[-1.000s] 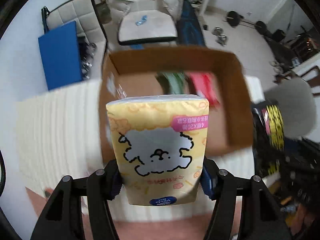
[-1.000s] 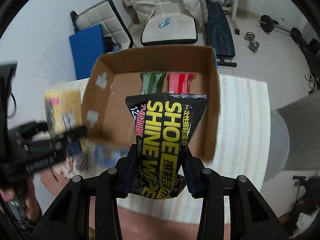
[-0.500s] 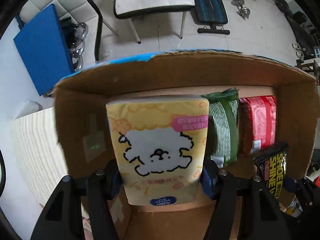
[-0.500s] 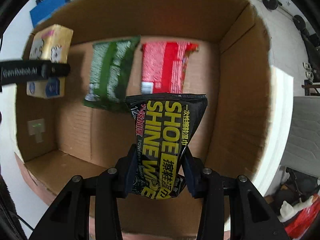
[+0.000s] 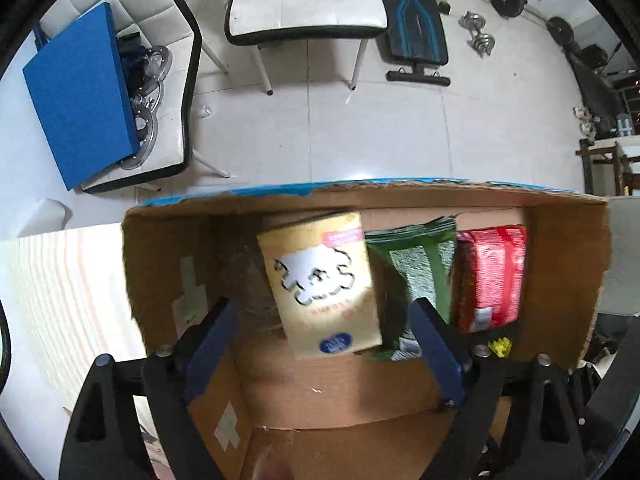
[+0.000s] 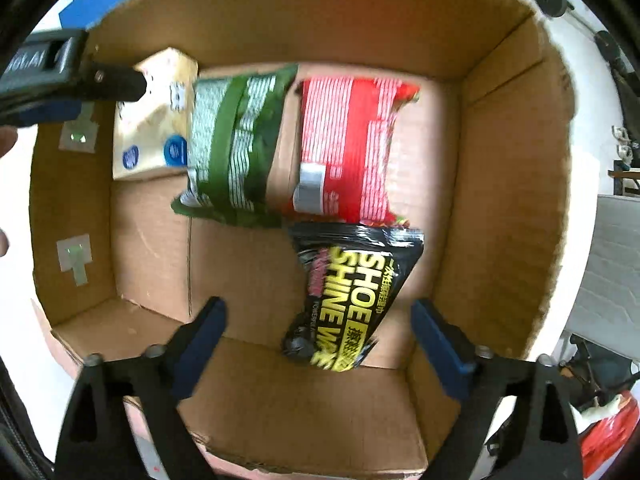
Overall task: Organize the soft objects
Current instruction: 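Carry both packs into the box and release them beside the bags, then grasp the lilac plush toy with the left tool while the right tool grasps the panda snack bag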
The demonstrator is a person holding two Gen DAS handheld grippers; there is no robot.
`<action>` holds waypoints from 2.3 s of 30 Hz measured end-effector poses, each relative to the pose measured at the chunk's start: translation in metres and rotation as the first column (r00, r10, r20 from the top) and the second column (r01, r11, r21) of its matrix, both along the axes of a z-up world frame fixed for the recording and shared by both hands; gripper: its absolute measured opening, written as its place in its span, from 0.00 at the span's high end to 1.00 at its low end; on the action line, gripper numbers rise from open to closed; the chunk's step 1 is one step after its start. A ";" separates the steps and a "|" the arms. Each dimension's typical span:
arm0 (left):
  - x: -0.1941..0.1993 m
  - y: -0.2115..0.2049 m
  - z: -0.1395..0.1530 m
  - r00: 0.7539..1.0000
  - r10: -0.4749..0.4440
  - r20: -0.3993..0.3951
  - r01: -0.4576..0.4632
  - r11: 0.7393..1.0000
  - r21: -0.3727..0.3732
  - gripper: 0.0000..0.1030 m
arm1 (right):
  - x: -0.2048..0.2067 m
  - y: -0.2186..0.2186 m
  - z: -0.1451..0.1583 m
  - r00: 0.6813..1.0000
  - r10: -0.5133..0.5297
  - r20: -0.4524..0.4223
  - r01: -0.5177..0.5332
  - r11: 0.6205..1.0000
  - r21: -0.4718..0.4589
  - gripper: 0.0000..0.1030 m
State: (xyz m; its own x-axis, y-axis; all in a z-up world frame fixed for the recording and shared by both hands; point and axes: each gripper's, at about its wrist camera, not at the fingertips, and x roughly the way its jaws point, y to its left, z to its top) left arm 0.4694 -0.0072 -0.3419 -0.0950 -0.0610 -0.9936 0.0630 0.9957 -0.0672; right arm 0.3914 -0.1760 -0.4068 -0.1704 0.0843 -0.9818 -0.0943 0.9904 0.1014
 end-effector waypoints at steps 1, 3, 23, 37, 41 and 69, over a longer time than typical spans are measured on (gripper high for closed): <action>-0.003 0.001 0.004 1.000 0.006 0.007 -0.006 1.000 -0.010 0.11 | -0.001 0.000 0.005 1.000 0.001 0.015 -0.001 1.000 -0.002 0.00; -0.009 0.004 0.011 1.000 0.010 0.028 -0.009 1.000 -0.017 0.11 | 0.002 -0.001 0.011 0.999 -0.005 0.039 0.006 1.000 -0.007 0.00; -0.183 0.078 0.137 0.894 0.124 0.431 -0.144 0.990 0.012 0.11 | -0.109 -0.012 0.141 0.812 -0.061 0.580 0.044 0.998 0.043 0.00; -0.288 0.184 -0.025 0.928 0.344 0.140 -0.359 0.927 0.107 0.12 | -0.176 0.046 0.010 0.947 0.116 0.300 -0.119 0.993 -0.007 0.30; -0.278 0.193 -0.065 0.942 0.328 0.066 -0.334 0.933 0.132 0.12 | -0.172 0.053 -0.016 0.956 0.127 0.264 -0.113 0.991 -0.066 0.30; -0.339 0.057 -0.110 0.981 0.188 -0.049 -0.181 0.977 0.109 0.68 | -0.258 -0.025 -0.034 0.989 -0.099 0.107 0.094 0.994 0.055 0.48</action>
